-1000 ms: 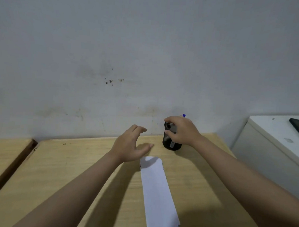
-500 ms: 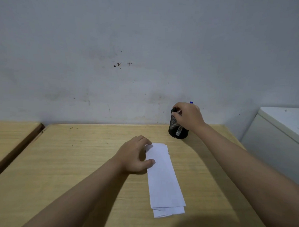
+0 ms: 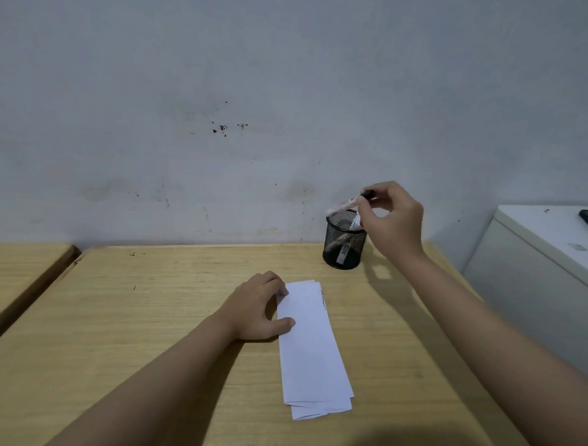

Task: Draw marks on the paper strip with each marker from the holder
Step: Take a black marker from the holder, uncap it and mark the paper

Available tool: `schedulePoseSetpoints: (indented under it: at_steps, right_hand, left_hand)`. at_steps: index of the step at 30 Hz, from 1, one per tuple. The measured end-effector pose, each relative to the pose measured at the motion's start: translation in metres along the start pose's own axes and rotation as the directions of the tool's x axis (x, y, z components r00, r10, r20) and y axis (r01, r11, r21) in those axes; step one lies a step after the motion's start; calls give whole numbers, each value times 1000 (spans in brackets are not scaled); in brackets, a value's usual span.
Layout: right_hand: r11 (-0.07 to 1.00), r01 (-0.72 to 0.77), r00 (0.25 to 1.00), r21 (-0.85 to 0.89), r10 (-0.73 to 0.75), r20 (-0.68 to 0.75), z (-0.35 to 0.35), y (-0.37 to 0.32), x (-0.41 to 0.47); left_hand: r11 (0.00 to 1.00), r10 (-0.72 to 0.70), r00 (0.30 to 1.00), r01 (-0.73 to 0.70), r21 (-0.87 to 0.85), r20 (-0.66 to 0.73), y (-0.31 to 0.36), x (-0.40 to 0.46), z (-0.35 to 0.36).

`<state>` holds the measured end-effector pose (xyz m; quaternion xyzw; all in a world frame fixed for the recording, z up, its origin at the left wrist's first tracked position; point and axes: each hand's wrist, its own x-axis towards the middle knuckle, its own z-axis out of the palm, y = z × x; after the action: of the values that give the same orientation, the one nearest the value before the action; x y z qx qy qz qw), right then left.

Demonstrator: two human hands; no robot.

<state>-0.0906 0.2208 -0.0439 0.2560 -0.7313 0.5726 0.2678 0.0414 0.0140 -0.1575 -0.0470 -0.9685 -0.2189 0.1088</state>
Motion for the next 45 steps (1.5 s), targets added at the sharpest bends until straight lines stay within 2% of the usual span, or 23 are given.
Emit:
schedulePoseSetpoints:
  at_steps: [2,5,8,10,12,14,16,18,20,23,26,29,32,35,39,43,45]
  right_hand:
    - [982,-142,988,125,148,-37,-3,-1,-9]
    - [918,-308,943,249,330,-50,-3,-2,-27]
    - [802,-479,862,357,506,20,2,-5,-46]
    - [698,-576,796,426,597,97,5,-5,-57]
    - [603,-630,747,489,643,169,6,-7,-67]
    - [507,-660,708,554,667,233,9,-10,-75]
    - [433,-683,673,588,685,278,12,-13,-82]
    - [453,-701,667,551,690,281,15,-12,-86]
    - [534,-698,694,477,669,266,17,-11,-89]
    - [656,-656,754,373,589,291,17,-11,-90]
    - [677,-645,762,353,541,355,13,-15,-86]
    - [690,-629,777,358,547,312,11,-20,-69]
    - [725,-638,763,261,546,348,14,-24,-51]
    - [746,-625,772,231,546,327,19,-27,-46]
    - [718,-612,791,331,555,259,22,-27,-47]
    - [721,-614,779,320,489,392,29,-23,-61]
    - [744,-596,789,302,473,391,32,-21,-65]
  left_hand:
    - [999,-35,999,35,-4,30,2,3,-4]
    - [996,-59,996,54,76,71,5,9,-9]
    - [987,-93,994,85,134,55,12,15,-13]
    - [986,-169,984,169,-2,-46,21,19,-17]
    - [943,-265,952,223,-246,-154,32,23,-22]
    - [861,-309,934,194,-470,-181,45,29,-24]
    - [737,-346,923,157,-657,-167,61,35,-26]
    - [611,-403,901,133,-780,-162,72,41,-26]
    - [512,-440,885,108,-852,-151,79,43,-27]
    - [449,-459,876,86,-889,-147,84,44,-29]
    - [481,-468,869,98,-871,-161,86,44,-36]
    - [551,-385,904,65,-832,-184,83,42,-43]
    - [648,-278,939,30,-761,-200,82,40,-47]
    - [684,-278,941,55,-727,-190,84,38,-50]
    - [854,-192,975,110,-508,-111,84,34,-54]
    - [934,-121,984,67,-350,-134,84,31,-52]
    - [949,-94,987,49,-311,-131,83,31,-50]
